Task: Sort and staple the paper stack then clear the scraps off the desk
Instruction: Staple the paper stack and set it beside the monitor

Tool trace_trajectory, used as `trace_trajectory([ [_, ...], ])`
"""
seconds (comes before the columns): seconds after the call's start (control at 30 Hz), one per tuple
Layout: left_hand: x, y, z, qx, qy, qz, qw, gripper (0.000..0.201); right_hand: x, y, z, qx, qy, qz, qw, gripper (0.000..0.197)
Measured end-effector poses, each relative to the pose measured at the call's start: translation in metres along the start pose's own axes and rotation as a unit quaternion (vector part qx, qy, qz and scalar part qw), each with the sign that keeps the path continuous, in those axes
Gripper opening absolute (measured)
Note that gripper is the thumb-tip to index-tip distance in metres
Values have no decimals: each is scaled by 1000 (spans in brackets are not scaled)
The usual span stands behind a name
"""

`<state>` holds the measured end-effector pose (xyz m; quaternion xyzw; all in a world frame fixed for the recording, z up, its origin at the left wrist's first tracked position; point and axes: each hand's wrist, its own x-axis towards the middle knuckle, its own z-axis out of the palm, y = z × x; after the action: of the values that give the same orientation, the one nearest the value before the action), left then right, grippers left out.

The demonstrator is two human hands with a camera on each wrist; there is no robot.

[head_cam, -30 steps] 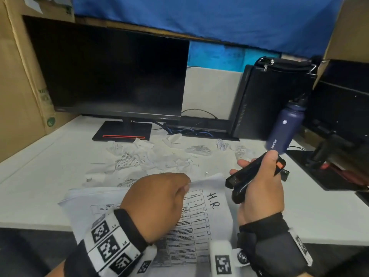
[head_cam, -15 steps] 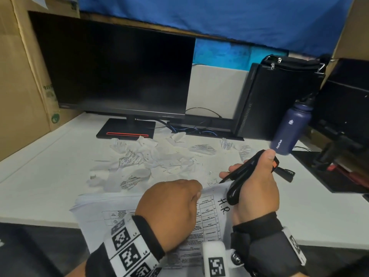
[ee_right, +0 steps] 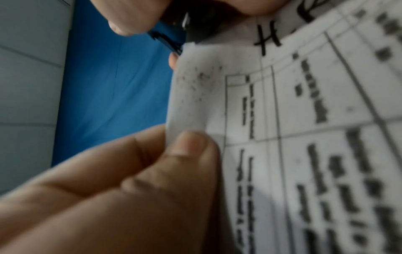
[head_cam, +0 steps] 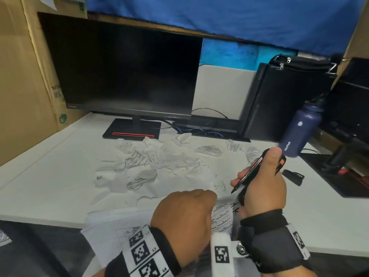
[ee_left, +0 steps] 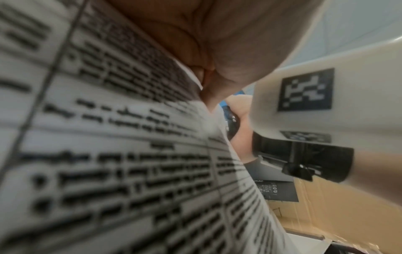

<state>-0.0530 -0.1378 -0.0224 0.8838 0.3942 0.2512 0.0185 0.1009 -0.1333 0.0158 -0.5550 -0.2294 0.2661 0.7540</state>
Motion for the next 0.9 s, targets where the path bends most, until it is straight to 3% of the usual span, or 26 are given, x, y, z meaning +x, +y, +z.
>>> trace_trajectory([
  [0.07, 4, -8, -7, -13, 1, -20, 1000, 23, 0, -3, 2, 68, -25, 21, 997, 74],
  [0.17, 13, -33, -35, -66, -1, -83, 994, 27, 2, -14, 0, 154, -29, 40, 987, 47],
  [0.23, 20, -61, -66, -104, 30, -134, 985, 31, 5, -17, -6, 172, -39, 39, 984, 39],
  [0.37, 31, -137, -137, -107, 129, -247, 955, 32, 8, -12, -12, 152, -96, 62, 982, 49],
  [0.47, 42, -208, -187, -93, 165, -357, 915, 25, 4, 1, -8, 135, -138, 105, 976, 28],
  [0.57, 54, -277, -234, -17, 170, -432, 886, 22, -1, 19, 2, 84, -173, 144, 971, 24],
  [0.77, 71, -360, -257, 209, 58, -503, 837, 30, -13, 41, 32, -17, -251, 209, 945, 26],
  [0.9, 65, -391, -222, 240, -49, -521, 818, 17, -24, 54, 56, -76, -289, 240, 924, 26],
])
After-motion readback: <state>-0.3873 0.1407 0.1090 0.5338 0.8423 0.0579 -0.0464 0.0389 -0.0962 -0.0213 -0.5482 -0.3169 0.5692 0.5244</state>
